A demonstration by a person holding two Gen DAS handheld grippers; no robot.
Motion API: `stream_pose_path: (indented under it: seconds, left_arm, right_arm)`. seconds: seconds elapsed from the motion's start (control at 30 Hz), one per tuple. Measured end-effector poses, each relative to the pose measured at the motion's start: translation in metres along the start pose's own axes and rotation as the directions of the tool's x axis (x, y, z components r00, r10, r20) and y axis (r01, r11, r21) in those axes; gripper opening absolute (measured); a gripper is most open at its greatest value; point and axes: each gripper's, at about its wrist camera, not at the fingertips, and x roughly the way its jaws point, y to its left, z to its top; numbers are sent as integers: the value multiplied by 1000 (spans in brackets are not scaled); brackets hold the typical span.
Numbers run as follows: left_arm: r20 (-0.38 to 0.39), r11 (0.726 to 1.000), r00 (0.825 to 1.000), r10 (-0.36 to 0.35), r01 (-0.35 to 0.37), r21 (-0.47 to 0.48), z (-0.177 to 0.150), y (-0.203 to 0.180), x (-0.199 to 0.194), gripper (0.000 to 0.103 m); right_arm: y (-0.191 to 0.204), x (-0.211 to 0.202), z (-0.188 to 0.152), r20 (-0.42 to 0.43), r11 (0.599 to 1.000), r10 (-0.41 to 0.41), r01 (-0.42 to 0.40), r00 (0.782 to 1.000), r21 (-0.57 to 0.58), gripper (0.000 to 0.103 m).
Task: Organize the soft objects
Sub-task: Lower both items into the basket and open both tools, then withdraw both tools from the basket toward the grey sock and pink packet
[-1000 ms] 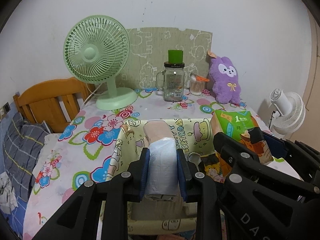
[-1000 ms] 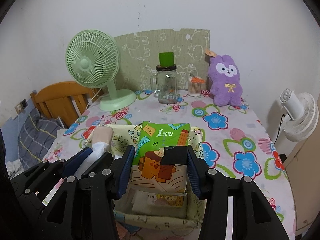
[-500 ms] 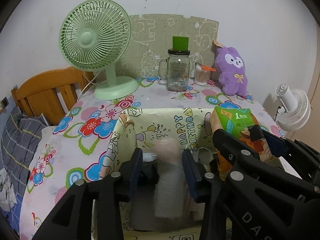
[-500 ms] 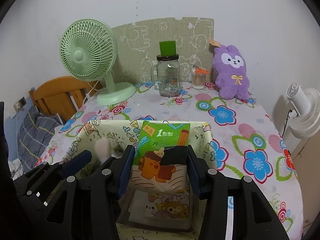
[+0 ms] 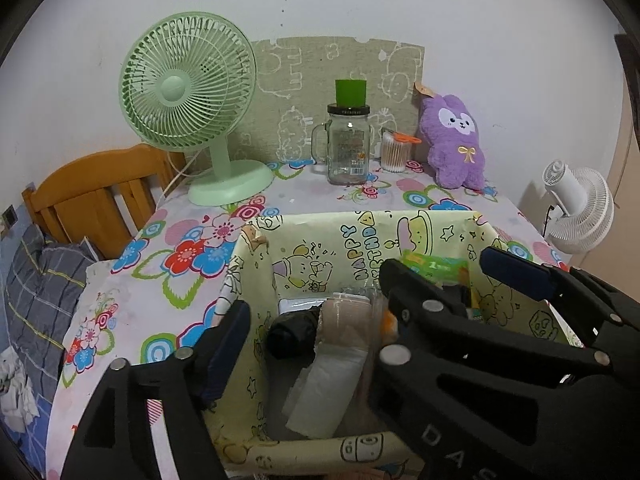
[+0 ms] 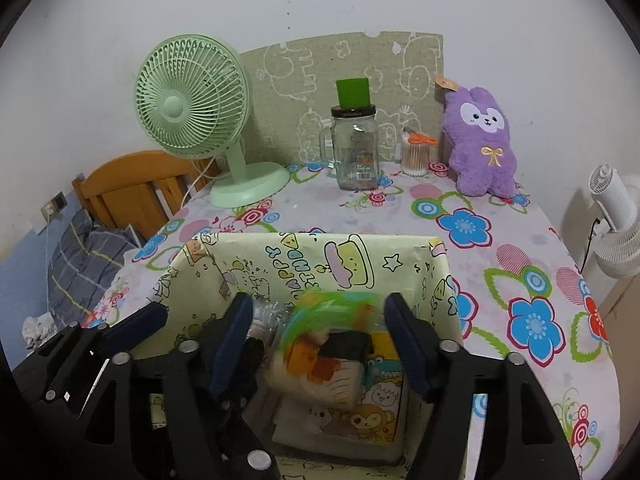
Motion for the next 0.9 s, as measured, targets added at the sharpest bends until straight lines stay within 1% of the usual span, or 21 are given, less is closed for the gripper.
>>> stream_pose_path:
  seconds: [0.23, 0.37, 0.53, 0.67, 0.9]
  left_arm:
    - [24, 1000, 1000, 2, -2, 4, -2, -1, -15, 89]
    - [38, 1000, 999, -1, 1, 9, -4, -5, -26, 90]
    - [59, 1000, 998, 8, -9, 11, -6, -8, -40, 93]
    - [76, 1000, 997, 6, -8, 18, -8, -11, -53, 93]
    - [101, 1000, 995, -7, 6, 16, -14, -13, -72, 93]
  right_arm:
    - [2, -15, -3, 20, 1000, -9, 9, 1000, -10, 87]
    - [1, -26, -6, 24, 1000, -22, 22, 999, -3, 91]
    - [1, -42, -9, 40, 999, -38, 38, 998, 7, 94]
    - [1, -55, -12, 53, 999, -49, 48, 997, 12, 96]
    - [4, -80, -17, 77, 998, -70, 70, 995, 9, 97]
